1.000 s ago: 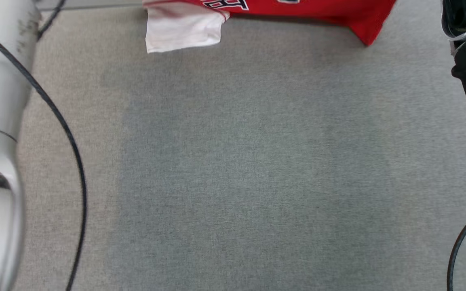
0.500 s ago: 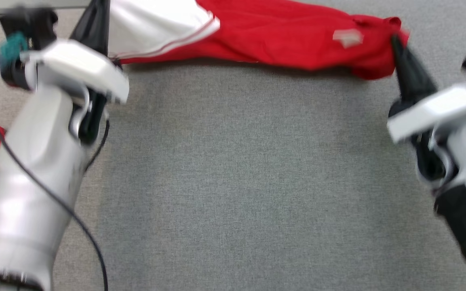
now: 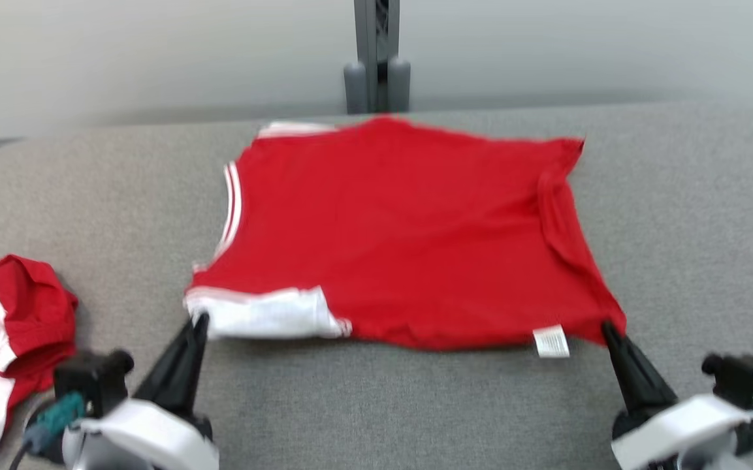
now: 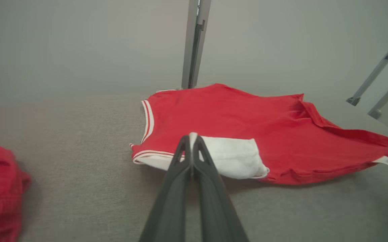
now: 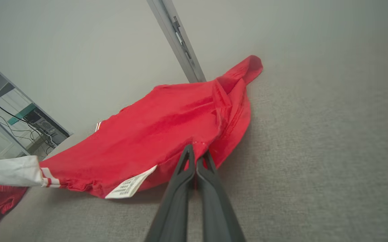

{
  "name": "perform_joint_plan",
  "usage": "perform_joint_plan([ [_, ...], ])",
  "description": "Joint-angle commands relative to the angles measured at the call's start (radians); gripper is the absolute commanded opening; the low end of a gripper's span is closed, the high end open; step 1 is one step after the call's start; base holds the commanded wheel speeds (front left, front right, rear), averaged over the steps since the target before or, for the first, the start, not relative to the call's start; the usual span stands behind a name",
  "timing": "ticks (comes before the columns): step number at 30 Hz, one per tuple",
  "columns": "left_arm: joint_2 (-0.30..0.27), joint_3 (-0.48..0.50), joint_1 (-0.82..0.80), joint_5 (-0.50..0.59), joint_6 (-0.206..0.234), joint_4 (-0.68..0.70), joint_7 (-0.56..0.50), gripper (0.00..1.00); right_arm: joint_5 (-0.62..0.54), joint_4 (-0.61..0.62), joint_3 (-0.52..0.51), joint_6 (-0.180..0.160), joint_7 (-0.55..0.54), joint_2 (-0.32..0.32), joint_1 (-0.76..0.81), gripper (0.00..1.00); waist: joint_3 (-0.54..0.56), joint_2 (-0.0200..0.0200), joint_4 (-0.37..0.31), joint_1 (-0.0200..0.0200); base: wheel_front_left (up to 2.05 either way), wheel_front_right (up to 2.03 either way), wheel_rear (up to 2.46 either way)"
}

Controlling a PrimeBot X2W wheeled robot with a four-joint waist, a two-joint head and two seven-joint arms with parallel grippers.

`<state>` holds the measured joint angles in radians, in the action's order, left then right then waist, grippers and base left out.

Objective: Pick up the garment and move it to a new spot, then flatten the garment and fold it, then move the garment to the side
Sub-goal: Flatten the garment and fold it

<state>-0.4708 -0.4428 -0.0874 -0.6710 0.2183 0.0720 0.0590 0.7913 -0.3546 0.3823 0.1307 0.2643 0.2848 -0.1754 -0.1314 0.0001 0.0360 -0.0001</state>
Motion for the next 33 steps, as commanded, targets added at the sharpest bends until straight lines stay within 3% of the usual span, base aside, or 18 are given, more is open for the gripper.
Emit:
perform_joint_plan([
  [1, -0.018, 0.003, 0.035, -0.015, 0.018, 0.051, -0.028, 0.0, -0.018, 0.011, -0.012, 0.0, 0.0, 0.006, 0.036, 0.0, 0.058, -0.0001, 0.0, 0.0001, 0.0, 0.0, 0.0],
  [3, -0.069, 0.0, 0.148, -0.047, 0.068, 0.19, -0.119, 0.0, -0.031, 0.049, -0.048, 0.0, -0.021, -0.005, 0.127, 0.0, 0.1, -0.0001, -0.002, 0.0001, 0.0, 0.0, 0.0],
  [9, -0.151, -0.002, 0.282, -0.077, 0.131, 0.353, -0.236, 0.0, -0.077, 0.132, -0.136, 0.0, -0.106, -0.017, 0.275, 0.0, 0.15, -0.0001, -0.005, 0.0001, 0.0, 0.0, 0.0],
  [18, -0.238, -0.001, 0.386, -0.109, 0.175, 0.507, -0.345, 0.0, -0.21, 0.319, -0.334, 0.0, -0.331, -0.104, 0.45, 0.0, 0.173, -0.0001, -0.001, 0.0001, 0.0, 0.0, 0.0],
  [26, -0.24, 0.017, 0.331, -0.117, 0.145, 0.488, -0.333, 0.0, -0.239, 0.429, -0.403, 0.0, -0.445, -0.181, 0.447, 0.0, 0.162, -0.0001, -0.009, 0.0001, 0.0, 0.0, 0.0],
  [33, -0.212, 0.013, 0.211, -0.13, 0.078, 0.402, -0.328, 0.0, -0.211, 0.389, -0.427, 0.0, -0.474, -0.217, 0.349, 0.0, 0.133, -0.0001, -0.029, 0.0001, 0.0, 0.0, 0.0],
])
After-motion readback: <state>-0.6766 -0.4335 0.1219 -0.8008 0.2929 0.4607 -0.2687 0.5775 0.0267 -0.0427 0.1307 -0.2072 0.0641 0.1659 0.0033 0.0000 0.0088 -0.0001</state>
